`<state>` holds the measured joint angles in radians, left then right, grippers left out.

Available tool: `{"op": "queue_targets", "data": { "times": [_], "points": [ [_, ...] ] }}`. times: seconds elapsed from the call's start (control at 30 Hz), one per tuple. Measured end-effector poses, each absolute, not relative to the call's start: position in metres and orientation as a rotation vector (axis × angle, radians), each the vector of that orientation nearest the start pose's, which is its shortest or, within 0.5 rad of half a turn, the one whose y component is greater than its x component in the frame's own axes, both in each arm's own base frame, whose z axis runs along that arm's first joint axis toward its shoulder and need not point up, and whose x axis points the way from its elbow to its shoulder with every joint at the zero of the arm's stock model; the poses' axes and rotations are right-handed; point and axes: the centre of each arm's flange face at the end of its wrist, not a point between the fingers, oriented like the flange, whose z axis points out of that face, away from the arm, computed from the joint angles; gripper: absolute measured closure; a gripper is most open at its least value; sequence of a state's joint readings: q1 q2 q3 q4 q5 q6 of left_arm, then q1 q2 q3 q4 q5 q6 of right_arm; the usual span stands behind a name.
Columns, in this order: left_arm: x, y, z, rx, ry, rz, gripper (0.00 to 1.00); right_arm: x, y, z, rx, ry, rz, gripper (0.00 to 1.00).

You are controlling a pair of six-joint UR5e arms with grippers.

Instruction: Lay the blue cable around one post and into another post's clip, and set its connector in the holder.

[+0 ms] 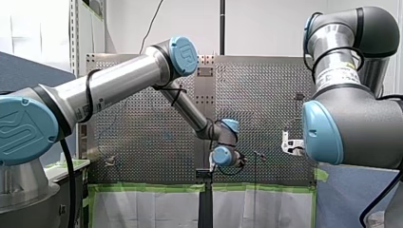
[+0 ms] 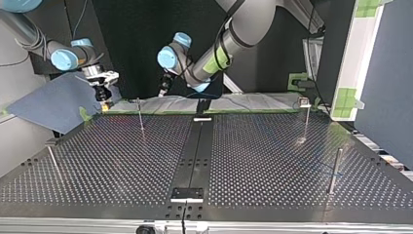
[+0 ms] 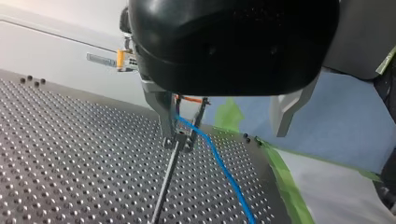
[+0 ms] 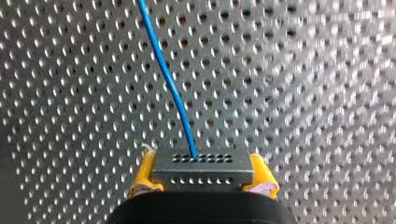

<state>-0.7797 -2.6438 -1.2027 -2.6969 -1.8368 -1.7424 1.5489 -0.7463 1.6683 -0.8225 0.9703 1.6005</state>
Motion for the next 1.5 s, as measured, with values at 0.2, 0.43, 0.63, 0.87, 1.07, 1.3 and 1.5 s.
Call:
{"op": "queue_targets", "data": {
  "times": [0.2, 0.43, 0.63, 0.87, 1.07, 1.3, 1.5],
  "points": [
    [0.457, -0.586, -0.013, 0.331, 1.817, -0.408, 0.00, 0.185, -0.616, 0.027, 1.691, -1.004, 1.603, 1.00],
    [0.470, -0.572, -0.013, 0.249, 1.821, -0.358, 0.00, 0.173, -0.604, 0.017, 1.666, -1.035, 1.573, 1.00],
    [0.468, -0.569, -0.017, 0.240, 1.831, -0.369, 0.00, 0.163, -0.590, 0.006, 1.651, -1.066, 1.548, 1.00],
    [0.451, -0.562, -0.035, 0.258, 1.865, -0.406, 0.00, 0.153, -0.578, -0.003, 1.633, -1.096, 1.524, 1.00],
    [0.446, -0.561, -0.041, 0.251, 1.855, -0.424, 0.00, 0.147, -0.569, -0.008, 1.605, -1.116, 1.531, 1.00],
    [0.447, -0.561, -0.045, 0.228, 1.839, -0.443, 0.00, 0.146, -0.569, -0.008, 1.597, -1.111, 1.540, 1.00],
    [0.448, -0.561, -0.056, 0.192, 1.827, -0.475, 0.00, 0.147, -0.567, -0.009, 1.603, -1.128, 1.547, 1.00]
  ]
}}
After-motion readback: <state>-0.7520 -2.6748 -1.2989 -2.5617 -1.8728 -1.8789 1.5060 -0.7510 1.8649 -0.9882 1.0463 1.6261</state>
